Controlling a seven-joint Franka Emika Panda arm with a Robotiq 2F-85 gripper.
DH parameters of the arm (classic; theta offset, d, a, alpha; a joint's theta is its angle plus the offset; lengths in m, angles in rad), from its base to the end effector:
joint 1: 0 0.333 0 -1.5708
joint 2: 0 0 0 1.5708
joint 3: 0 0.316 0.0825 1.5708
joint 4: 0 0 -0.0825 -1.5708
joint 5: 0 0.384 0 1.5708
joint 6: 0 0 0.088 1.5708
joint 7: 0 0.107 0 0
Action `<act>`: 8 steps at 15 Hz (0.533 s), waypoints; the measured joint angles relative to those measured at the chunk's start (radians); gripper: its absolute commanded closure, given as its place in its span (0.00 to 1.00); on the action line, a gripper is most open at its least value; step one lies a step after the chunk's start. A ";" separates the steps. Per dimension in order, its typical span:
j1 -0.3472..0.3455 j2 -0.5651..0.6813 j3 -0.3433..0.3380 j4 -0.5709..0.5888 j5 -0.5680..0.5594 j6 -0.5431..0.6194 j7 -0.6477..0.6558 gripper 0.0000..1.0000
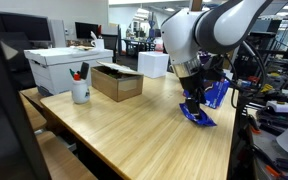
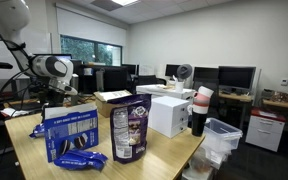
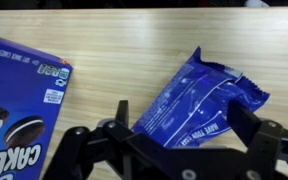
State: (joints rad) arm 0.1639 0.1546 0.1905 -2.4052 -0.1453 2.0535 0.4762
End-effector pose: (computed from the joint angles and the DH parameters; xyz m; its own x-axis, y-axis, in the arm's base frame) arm 0.4108 0.1461 0.2221 0.9110 -0.0724 -0.4059 0.0424 -0.9628 0.2668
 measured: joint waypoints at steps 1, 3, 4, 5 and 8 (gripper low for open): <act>0.001 0.011 -0.005 0.005 0.000 0.000 0.006 0.00; 0.002 0.031 -0.016 0.015 0.000 0.000 0.014 0.00; 0.005 0.044 -0.024 0.022 0.000 0.000 0.018 0.09; 0.008 0.051 -0.030 0.026 0.000 0.000 0.020 0.25; 0.014 0.069 -0.039 0.040 0.000 -0.003 0.023 0.44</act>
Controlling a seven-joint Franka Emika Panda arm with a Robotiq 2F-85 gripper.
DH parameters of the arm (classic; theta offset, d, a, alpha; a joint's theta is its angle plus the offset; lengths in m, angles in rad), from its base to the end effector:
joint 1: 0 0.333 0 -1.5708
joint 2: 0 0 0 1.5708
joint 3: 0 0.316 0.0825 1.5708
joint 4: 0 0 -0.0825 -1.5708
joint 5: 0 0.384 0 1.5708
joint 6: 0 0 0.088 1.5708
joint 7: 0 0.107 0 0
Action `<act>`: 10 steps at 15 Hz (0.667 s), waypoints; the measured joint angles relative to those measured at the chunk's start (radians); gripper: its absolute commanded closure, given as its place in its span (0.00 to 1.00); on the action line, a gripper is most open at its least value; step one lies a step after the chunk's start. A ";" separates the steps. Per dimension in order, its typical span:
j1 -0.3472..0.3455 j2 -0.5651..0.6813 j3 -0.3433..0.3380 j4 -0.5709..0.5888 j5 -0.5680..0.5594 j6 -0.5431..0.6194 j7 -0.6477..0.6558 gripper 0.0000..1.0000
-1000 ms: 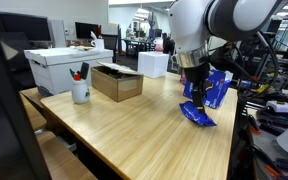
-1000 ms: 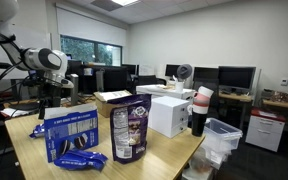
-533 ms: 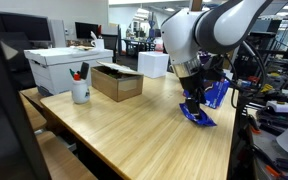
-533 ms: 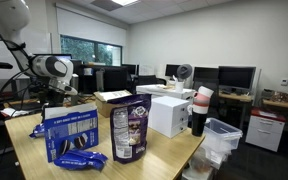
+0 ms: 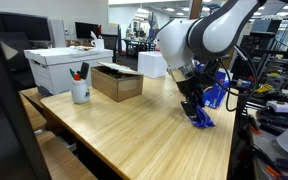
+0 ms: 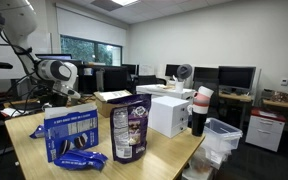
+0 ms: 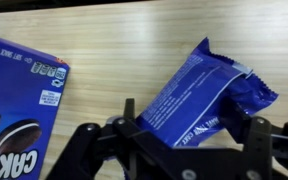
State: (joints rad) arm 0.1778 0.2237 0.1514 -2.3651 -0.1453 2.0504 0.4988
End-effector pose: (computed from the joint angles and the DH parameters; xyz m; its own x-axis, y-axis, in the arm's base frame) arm 0.4217 0.1386 0.2036 0.8958 -0.1204 -0.4278 0.0058 -0.9593 0.2822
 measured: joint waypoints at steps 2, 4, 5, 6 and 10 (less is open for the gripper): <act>0.003 0.005 -0.003 0.008 0.000 -0.004 0.000 0.54; 0.011 0.006 -0.009 0.017 0.000 -0.010 0.000 0.65; 0.012 0.006 -0.010 0.021 0.000 -0.013 0.000 0.70; 0.012 0.006 -0.011 0.025 0.000 -0.016 0.000 0.76; 0.014 0.006 -0.011 0.041 0.000 -0.031 0.000 0.94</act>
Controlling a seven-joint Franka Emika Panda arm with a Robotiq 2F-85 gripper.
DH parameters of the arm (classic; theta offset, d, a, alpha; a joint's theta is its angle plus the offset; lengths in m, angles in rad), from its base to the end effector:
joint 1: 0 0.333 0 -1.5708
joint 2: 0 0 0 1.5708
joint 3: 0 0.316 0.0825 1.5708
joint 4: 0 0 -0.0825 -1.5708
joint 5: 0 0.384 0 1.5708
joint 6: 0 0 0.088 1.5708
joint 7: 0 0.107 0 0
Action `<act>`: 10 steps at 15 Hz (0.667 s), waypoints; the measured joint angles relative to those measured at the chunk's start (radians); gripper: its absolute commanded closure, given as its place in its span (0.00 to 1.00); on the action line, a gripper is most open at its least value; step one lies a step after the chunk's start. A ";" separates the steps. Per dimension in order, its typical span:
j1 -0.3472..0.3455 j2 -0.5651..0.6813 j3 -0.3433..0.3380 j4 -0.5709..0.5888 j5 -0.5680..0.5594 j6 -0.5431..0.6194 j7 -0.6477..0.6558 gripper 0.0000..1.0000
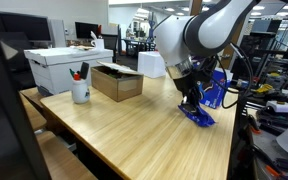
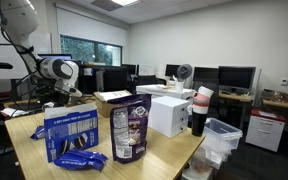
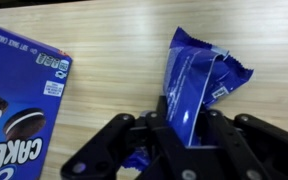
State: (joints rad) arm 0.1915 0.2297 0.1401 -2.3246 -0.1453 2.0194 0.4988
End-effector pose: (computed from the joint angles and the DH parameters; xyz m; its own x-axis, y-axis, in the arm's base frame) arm 0.4329 0.1424 0.2122 0.8979 -0.1222 -0.4228 0.0043 -0.9582 0.2861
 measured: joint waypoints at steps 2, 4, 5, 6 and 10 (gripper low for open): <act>0.005 -0.002 0.000 0.008 0.000 -0.013 0.000 0.95; 0.014 -0.010 0.001 0.017 0.000 -0.028 0.000 0.94; 0.018 -0.017 0.001 0.019 0.000 -0.029 0.000 0.94; 0.025 -0.028 0.002 0.024 -0.003 -0.036 0.000 0.94; 0.043 -0.086 0.005 0.053 -0.037 -0.109 0.000 0.94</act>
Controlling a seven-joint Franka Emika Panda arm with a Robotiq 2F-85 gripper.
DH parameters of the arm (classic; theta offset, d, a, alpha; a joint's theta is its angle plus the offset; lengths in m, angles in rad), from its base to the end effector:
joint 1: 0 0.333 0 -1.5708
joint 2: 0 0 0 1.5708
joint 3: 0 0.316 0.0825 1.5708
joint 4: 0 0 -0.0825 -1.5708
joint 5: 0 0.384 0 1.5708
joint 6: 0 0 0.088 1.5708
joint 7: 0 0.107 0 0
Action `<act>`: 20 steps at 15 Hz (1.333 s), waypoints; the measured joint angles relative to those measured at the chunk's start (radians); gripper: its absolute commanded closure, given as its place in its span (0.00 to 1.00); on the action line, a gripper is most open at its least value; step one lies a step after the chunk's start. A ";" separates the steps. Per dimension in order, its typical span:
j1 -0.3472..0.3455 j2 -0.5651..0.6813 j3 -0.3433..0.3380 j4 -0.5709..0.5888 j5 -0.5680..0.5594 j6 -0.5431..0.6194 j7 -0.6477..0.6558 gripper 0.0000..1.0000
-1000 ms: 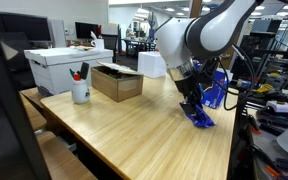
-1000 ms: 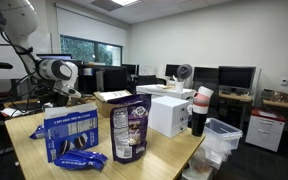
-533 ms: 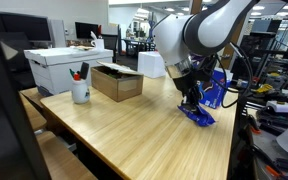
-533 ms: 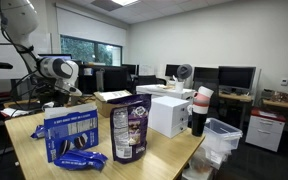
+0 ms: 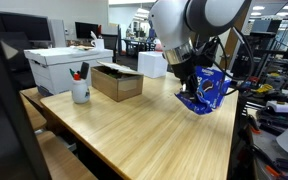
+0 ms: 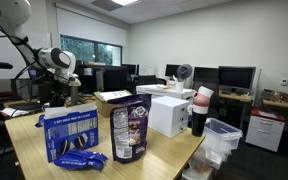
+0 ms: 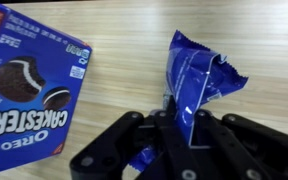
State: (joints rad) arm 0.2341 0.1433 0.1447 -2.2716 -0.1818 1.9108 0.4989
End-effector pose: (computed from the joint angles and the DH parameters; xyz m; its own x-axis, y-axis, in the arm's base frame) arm 0.4411 0.1624 0.2668 0.9231 -0.0751 -0.3772 0.0535 -0.9461 0.3194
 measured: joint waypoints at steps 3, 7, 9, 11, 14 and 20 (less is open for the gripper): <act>0.003 -0.080 -0.001 0.025 -0.036 -0.091 0.000 0.94; -0.017 -0.201 -0.008 0.034 -0.072 -0.198 0.000 0.94; -0.044 -0.271 -0.013 0.034 -0.089 -0.260 0.000 0.94; -0.069 -0.323 -0.015 0.033 -0.107 -0.303 0.001 0.94; -0.113 -0.393 -0.016 0.029 -0.136 -0.352 0.019 0.94; -0.195 -0.453 -0.037 -0.011 -0.161 -0.358 0.034 0.94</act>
State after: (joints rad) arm 0.0396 -0.3101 0.1078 -2.2824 -0.3433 1.5525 0.5327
